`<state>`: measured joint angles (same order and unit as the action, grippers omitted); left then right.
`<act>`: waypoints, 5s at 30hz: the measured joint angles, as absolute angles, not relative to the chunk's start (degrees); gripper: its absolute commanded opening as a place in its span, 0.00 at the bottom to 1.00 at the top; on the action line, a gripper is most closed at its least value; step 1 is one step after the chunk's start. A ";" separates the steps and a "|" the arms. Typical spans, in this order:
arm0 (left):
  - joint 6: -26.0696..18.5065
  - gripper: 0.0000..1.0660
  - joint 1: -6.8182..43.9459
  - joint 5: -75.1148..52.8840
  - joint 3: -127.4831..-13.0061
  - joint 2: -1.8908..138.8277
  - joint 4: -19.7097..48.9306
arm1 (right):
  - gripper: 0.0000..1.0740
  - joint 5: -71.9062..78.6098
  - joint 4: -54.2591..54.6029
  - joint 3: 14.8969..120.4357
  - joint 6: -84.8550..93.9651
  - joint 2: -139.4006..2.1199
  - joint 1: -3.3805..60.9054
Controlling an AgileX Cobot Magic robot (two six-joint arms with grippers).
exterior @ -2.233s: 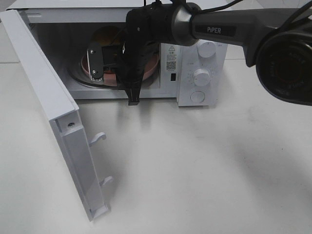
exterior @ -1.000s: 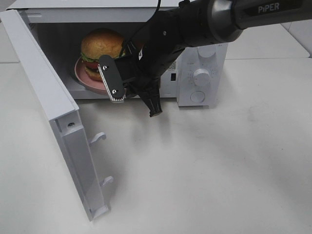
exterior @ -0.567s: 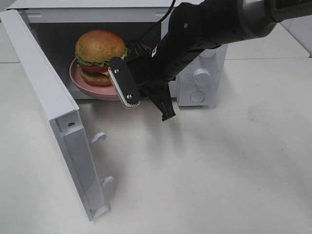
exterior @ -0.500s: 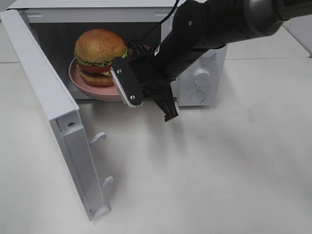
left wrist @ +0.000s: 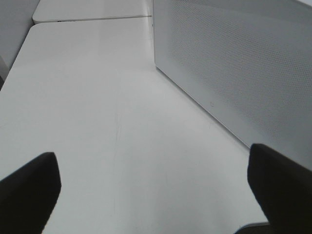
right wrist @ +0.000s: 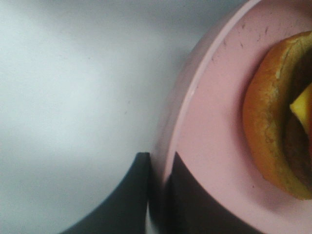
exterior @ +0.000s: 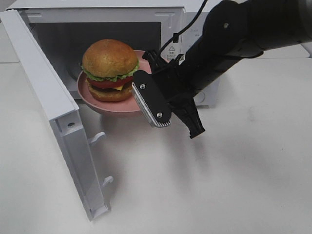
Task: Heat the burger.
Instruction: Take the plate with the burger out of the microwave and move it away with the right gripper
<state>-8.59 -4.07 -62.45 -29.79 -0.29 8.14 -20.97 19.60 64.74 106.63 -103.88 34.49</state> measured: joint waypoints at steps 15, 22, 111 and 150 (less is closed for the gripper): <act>-8.59 0.92 -4.07 -62.45 -29.79 -0.29 8.14 | 0.00 -17.70 20.40 47.27 106.46 -88.92 33.58; -8.59 0.92 -4.07 -62.45 -29.79 -0.29 8.14 | 0.00 -17.70 19.88 41.14 105.65 -82.05 33.52; -8.59 0.92 -4.07 -62.45 -29.79 -0.29 8.14 | 0.00 -37.47 -57.47 24.52 -63.03 -87.78 33.52; -8.59 0.92 -4.07 -62.45 -29.79 -0.29 8.14 | 0.60 -34.72 -41.25 27.79 -46.93 -77.06 33.52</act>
<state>-8.59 -4.07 -62.45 -29.79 -0.29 8.14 -34.72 -41.25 27.79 -46.93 -77.06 33.52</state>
